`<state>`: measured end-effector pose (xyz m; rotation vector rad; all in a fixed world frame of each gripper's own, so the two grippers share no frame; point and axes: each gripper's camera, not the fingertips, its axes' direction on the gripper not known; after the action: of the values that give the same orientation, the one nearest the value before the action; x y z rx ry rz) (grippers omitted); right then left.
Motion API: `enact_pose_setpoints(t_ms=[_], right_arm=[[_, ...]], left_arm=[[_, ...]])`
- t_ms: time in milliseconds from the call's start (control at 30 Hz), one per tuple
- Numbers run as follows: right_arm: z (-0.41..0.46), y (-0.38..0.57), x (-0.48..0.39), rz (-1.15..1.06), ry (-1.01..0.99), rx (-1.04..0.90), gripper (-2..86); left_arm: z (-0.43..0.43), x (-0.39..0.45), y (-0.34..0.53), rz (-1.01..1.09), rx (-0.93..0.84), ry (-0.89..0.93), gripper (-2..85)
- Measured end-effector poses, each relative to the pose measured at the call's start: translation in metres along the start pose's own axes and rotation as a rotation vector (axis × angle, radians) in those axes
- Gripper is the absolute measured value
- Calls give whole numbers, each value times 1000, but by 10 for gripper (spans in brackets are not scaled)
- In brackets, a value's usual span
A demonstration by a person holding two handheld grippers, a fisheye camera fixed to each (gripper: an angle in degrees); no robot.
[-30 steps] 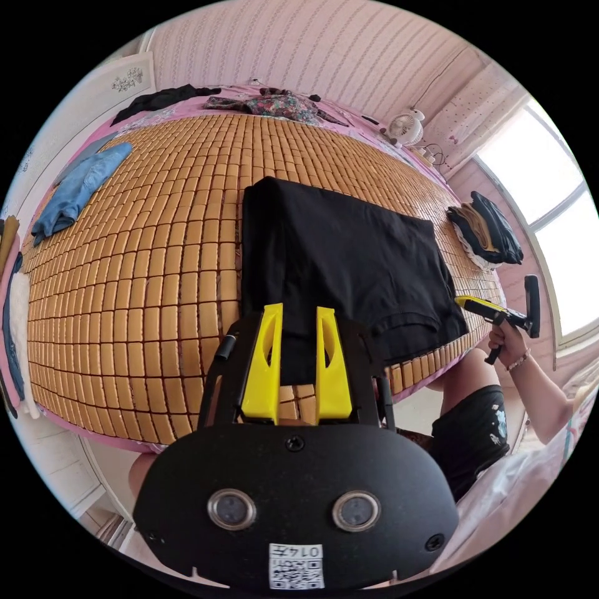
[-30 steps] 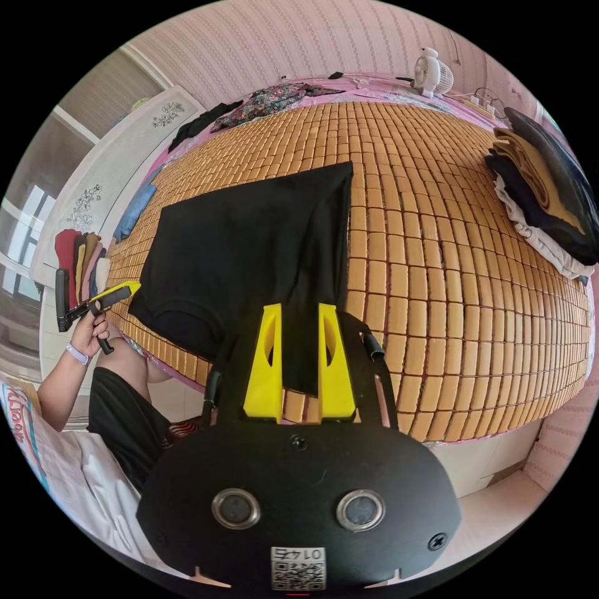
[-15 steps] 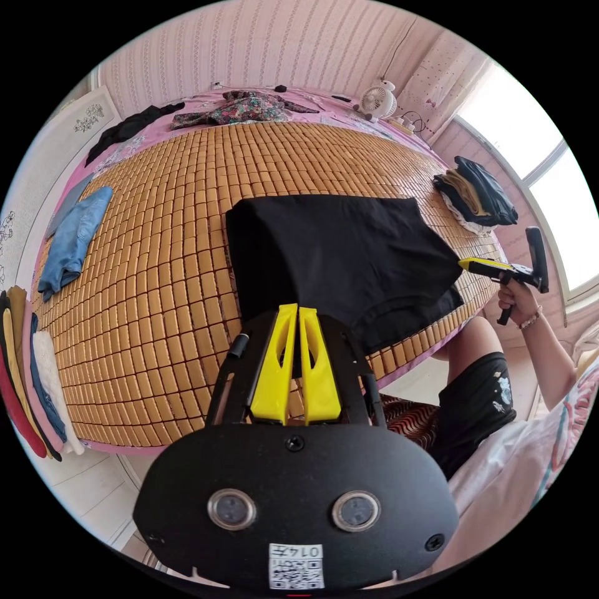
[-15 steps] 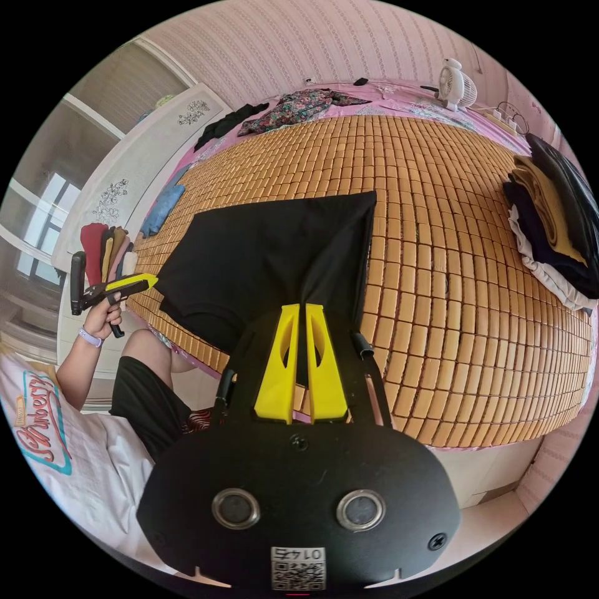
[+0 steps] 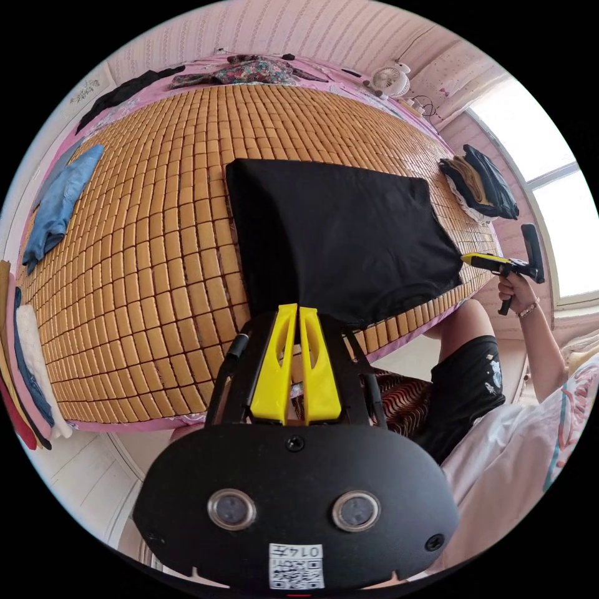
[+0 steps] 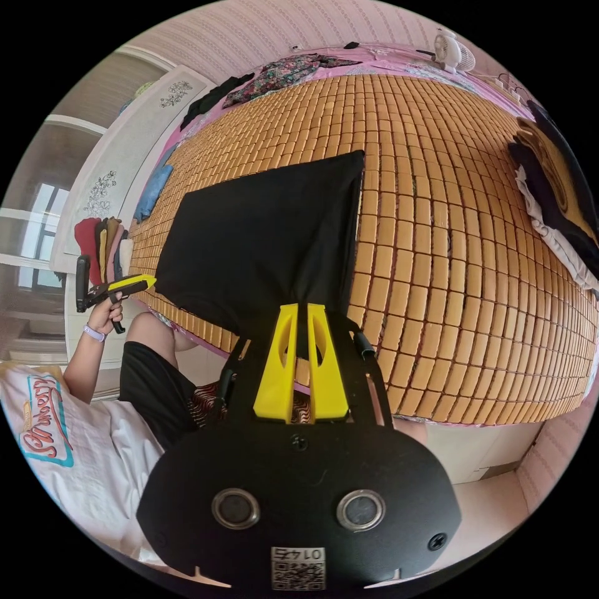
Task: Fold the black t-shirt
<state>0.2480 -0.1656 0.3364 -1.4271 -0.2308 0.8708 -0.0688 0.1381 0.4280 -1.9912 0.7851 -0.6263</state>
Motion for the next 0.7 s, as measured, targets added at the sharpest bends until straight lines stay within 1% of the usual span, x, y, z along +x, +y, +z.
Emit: enact_pose_setpoints(t_ms=[167, 267, 300, 367, 467, 500, 600, 700], right_arm=[[11, 5, -12, -13, 82, -34, 24], [5, 3, -29, -78, 173, -11, 21], [2, -2, -40, -128, 202, 8, 18], [2, -18, -60, -221, 192, 27, 13], [16, -64, -104, -386, 132, 16, 6], [27, -85, -125, -459, 134, -9, 3], [59, -135, -176, -627, 221, -74, 2], [88, -178, -211, -712, 280, -143, 1]], left_arm=[[20, -5, 16, -47, -20, 6, -7], [9, 1, 27, -25, 6, -68, -7], [1, 9, 30, 12, 43, -104, -7], [-8, 28, 32, 86, 114, -113, -7], [0, 75, 24, 226, 193, -5, -7], [11, 98, 20, 287, 201, 21, -7], [50, 145, 12, 359, 193, 20, -7], [85, 171, 12, 383, 162, 62, -7]])
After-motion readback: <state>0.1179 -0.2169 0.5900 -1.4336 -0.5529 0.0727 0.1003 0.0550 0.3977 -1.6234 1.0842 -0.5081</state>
